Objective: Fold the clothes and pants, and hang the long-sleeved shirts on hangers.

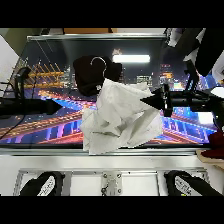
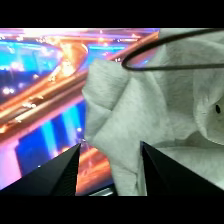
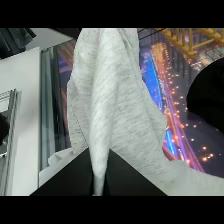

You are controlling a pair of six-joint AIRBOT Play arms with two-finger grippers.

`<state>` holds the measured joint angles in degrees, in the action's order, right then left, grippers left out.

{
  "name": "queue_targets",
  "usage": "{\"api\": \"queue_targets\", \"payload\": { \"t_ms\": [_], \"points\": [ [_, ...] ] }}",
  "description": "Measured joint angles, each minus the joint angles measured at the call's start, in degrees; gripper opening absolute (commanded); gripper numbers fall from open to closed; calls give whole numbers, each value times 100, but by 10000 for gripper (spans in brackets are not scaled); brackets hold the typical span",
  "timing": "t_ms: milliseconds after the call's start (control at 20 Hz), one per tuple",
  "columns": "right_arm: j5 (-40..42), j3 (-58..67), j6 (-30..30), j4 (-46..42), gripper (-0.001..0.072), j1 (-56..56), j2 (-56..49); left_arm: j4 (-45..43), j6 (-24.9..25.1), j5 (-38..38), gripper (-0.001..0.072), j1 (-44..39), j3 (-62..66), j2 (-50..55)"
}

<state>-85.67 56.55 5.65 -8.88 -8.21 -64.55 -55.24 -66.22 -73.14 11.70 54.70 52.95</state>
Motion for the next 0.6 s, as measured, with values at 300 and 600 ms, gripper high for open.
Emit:
{"api": "queue_targets", "payload": {
  "t_ms": [300, 600],
  "points": [
    [278, 24, 116, 140, 8, -2, 234, 1408, -852, 1143, 683, -1180, -1478, -22],
    [409, 24, 197, 157, 8, 0, 269, 2090, -1132, 2398, 446, -2793, -1687, 643]
  ]
}}
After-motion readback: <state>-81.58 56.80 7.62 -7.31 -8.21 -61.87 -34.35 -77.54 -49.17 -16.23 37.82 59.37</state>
